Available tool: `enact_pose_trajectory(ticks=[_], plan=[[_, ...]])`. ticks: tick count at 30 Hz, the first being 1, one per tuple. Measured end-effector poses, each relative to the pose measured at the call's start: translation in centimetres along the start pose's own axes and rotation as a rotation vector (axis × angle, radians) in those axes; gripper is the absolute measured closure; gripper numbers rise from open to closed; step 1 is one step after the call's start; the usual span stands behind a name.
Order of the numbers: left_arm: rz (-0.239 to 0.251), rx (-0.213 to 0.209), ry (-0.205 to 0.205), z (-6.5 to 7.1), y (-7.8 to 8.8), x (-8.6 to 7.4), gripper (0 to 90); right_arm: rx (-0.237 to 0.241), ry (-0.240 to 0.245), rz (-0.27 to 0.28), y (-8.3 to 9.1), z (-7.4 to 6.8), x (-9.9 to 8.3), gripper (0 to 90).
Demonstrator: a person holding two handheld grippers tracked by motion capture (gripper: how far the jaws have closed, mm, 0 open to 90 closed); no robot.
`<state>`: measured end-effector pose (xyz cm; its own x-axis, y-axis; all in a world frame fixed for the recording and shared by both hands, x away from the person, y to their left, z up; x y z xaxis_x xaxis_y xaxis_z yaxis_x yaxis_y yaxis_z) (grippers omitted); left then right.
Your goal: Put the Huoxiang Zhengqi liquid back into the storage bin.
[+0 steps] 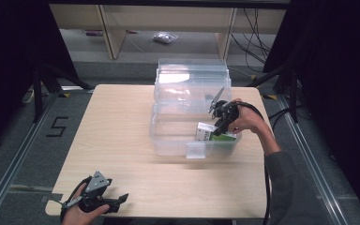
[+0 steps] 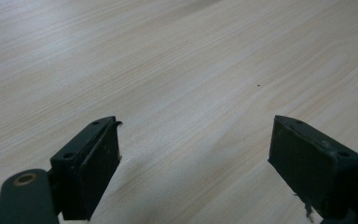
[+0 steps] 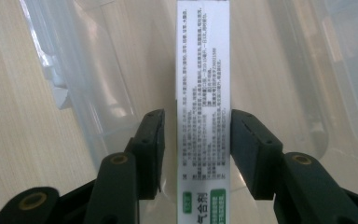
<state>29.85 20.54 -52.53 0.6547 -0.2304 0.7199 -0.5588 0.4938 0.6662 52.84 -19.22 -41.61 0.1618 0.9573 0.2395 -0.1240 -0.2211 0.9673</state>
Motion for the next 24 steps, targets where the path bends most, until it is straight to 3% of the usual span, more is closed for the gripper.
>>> enact_pose_trajectory(ticks=[3, 6, 8, 12, 19, 20, 22, 24], plan=[[-0.007, -0.004, -0.001, 0.0, 0.0, 0.0, 15.5, -0.004, -0.027, 0.012, 0.4, -0.2, -0.1, 56.0], [-0.007, -0.005, -0.003, 0.0, 0.0, 0.0, 15.5, -0.007, -0.052, 0.062, 1.1, -0.4, 0.0, 55.9], [-0.005, 0.000, 0.002, 0.0, 0.0, 0.0, 15.6, -0.015, -0.042, 0.082, 1.3, -0.3, 0.0, 55.7], [-0.003, 0.000, 0.003, 0.0, 0.0, 0.0, 15.6, -0.024, -0.060, 0.088, 1.6, -0.4, 0.0, 54.9], [-0.003, -0.001, 0.000, -0.1, 0.0, 0.0, 15.6, -0.029, -0.048, 0.110, 1.8, -0.5, 0.1, 51.4], [-0.003, -0.002, 0.001, -0.1, 0.0, 0.0, 15.6, -0.036, -0.088, 0.110, 2.0, -0.7, 0.1, 50.6], [-0.003, -0.003, 0.001, -0.1, 0.0, 0.0, 15.6, -0.047, -0.067, 0.124, 2.1, -0.6, 0.2, 49.5], [-0.004, -0.001, 0.000, -0.1, 0.0, 0.0, 15.6, -0.055, -0.079, 0.134, 2.2, -0.6, 0.1, 47.9]])
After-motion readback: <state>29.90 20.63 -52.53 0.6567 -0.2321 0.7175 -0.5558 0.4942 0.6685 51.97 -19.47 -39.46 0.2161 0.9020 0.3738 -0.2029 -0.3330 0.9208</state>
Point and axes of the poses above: each handheld gripper's, and its own axes: y roughly backward along the jaws, x roughly out of its top, z roughly to its right, the point moved 3 cm from there along -y, roughly forward along the jaws, and after that the axes turned 9 degrees about y, right-handed, at the moved point
